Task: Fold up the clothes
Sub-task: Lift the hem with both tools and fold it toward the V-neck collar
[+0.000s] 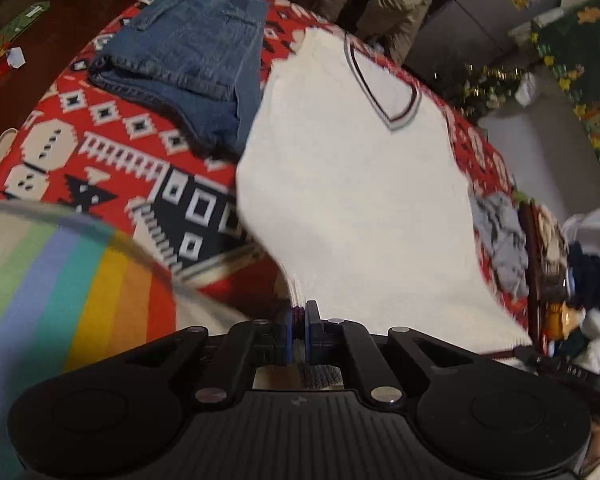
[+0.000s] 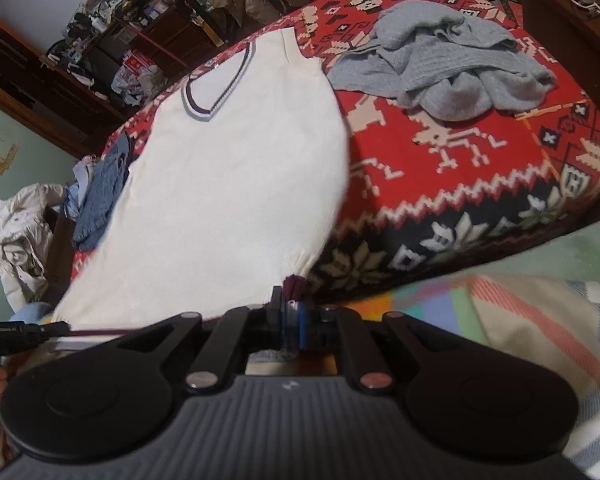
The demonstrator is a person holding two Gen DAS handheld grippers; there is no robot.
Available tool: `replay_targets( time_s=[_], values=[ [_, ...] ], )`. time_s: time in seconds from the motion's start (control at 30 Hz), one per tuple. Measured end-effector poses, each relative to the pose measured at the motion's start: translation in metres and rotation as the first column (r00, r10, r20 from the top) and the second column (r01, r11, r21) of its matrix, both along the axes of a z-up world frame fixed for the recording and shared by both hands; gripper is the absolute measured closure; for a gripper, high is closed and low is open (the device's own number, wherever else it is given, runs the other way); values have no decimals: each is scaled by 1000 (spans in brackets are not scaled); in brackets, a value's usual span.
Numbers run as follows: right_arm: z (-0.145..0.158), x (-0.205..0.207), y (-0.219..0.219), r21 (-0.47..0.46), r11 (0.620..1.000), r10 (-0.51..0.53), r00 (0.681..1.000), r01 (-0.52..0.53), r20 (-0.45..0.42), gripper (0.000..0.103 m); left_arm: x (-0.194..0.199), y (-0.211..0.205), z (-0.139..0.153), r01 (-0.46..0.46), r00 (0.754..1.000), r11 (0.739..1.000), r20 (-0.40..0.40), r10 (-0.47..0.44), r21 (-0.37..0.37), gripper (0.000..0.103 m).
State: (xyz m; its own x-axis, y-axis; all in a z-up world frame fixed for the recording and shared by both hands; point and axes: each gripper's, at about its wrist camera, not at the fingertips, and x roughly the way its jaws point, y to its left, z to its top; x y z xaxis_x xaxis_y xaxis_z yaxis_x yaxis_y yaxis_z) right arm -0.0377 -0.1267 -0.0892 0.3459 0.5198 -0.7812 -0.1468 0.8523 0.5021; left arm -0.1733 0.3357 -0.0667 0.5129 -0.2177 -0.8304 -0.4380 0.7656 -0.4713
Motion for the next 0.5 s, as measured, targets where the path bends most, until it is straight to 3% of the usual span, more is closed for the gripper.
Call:
replay_targets(
  time_s=[0.17, 0.5],
  values=[
    [4, 41, 11, 60, 994, -90, 996, 88, 31, 97, 37, 29, -11, -150, 986, 981, 51, 157, -121, 97],
    [-38, 163, 37, 144, 953, -270, 963, 266, 11, 96, 156, 79, -64, -261, 964, 952, 11, 266, -163, 97]
  ],
)
